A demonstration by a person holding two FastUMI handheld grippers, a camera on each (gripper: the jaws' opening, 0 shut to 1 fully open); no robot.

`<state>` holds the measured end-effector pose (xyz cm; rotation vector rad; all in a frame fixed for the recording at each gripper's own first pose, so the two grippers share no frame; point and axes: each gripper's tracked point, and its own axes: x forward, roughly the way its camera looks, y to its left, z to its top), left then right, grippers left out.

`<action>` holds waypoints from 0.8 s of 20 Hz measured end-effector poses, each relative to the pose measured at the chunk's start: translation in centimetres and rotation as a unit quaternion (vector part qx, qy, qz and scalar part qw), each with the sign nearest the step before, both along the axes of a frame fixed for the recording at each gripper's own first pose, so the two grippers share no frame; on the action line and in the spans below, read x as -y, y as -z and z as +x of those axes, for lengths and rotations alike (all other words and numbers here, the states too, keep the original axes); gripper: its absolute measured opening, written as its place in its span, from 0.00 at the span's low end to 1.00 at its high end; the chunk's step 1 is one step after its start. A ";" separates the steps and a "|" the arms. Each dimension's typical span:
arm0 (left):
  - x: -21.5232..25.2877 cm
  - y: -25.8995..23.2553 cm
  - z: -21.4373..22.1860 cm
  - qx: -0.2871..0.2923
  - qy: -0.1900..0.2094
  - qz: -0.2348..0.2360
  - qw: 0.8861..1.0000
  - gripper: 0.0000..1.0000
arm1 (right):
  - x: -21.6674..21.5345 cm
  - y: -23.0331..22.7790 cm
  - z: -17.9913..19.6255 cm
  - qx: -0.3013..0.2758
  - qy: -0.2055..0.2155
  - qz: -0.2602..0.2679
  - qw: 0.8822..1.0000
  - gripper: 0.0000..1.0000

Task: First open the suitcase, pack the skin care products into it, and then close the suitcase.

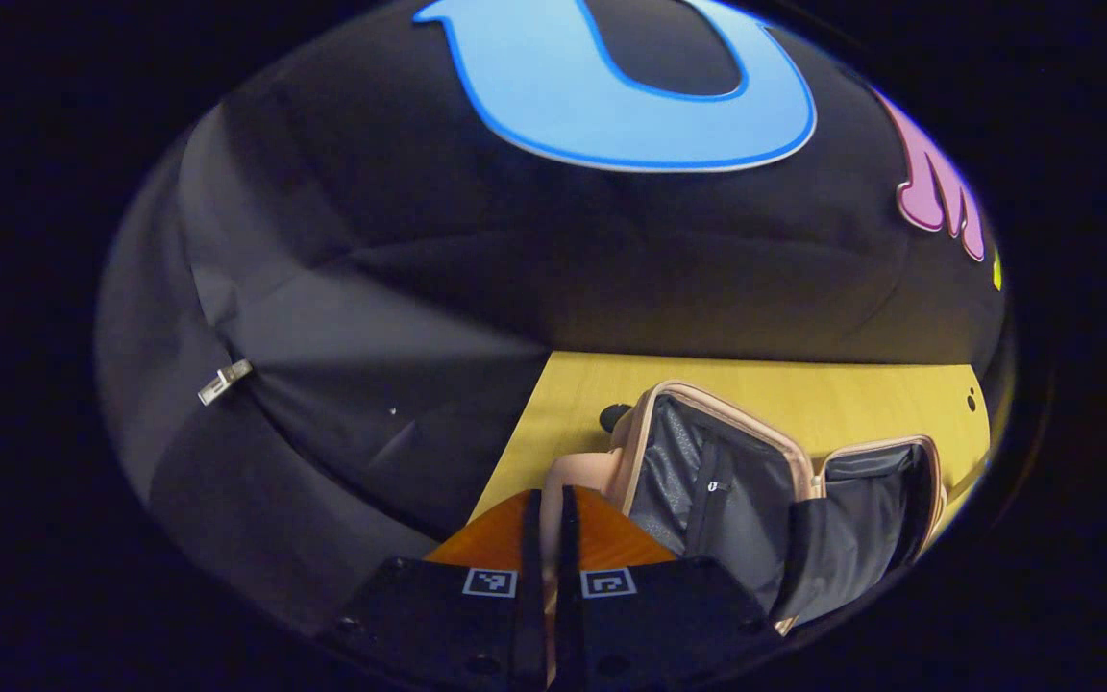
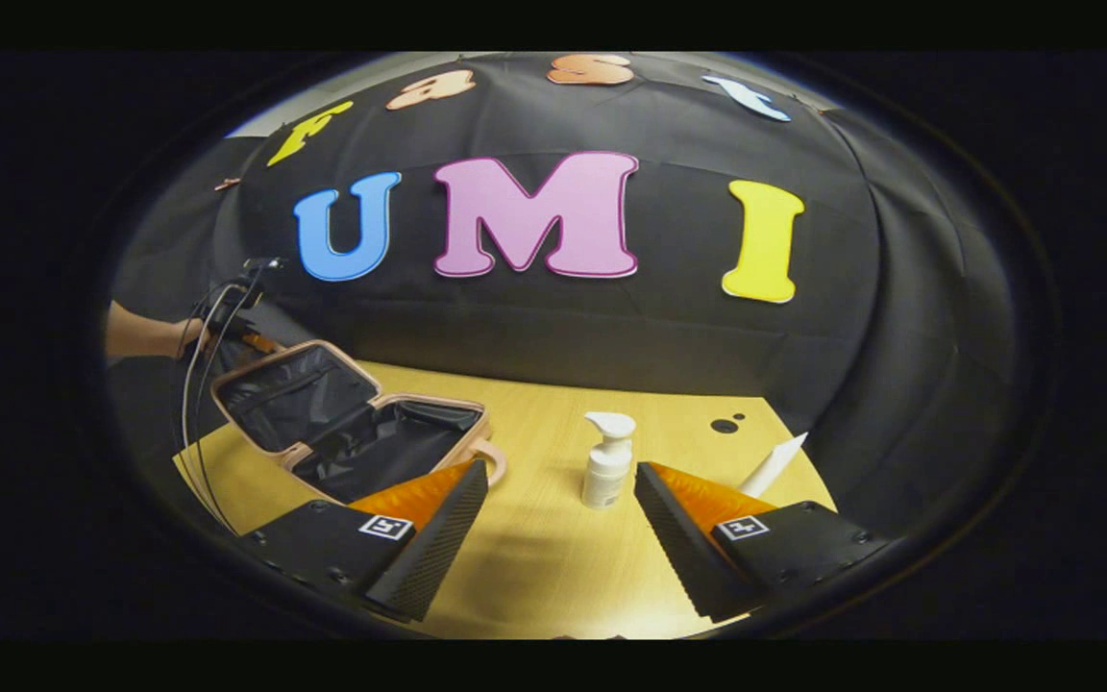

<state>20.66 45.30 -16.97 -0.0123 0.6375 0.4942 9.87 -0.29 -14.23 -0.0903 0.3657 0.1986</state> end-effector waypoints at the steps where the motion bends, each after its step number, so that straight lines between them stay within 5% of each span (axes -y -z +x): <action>1: -0.8 1.8 -0.2 -0.006 -0.008 -0.009 1.000 0.10 | -0.2 0.3 0.2 -0.001 0.001 -0.004 1.000 0.98; 8: -3.1 7.5 0.3 -0.032 -0.038 -0.012 0.999 0.16 | -0.4 2.2 0.8 -0.002 -0.003 -0.033 0.999 0.98; 11: -3.5 5.2 0.1 0.012 -0.051 -0.004 0.999 0.53 | 0.1 2.2 1.0 0.000 0.002 -0.034 0.999 0.98; 13: -4.0 1.3 -0.8 0.049 -0.054 0.040 0.997 0.99 | 0.9 1.8 1.4 0.005 0.011 -0.029 0.999 0.98; 16: -1.3 -5.1 -2.6 0.103 -0.037 0.093 0.990 0.98 | 1.9 1.1 1.8 0.009 0.026 -0.018 0.999 0.98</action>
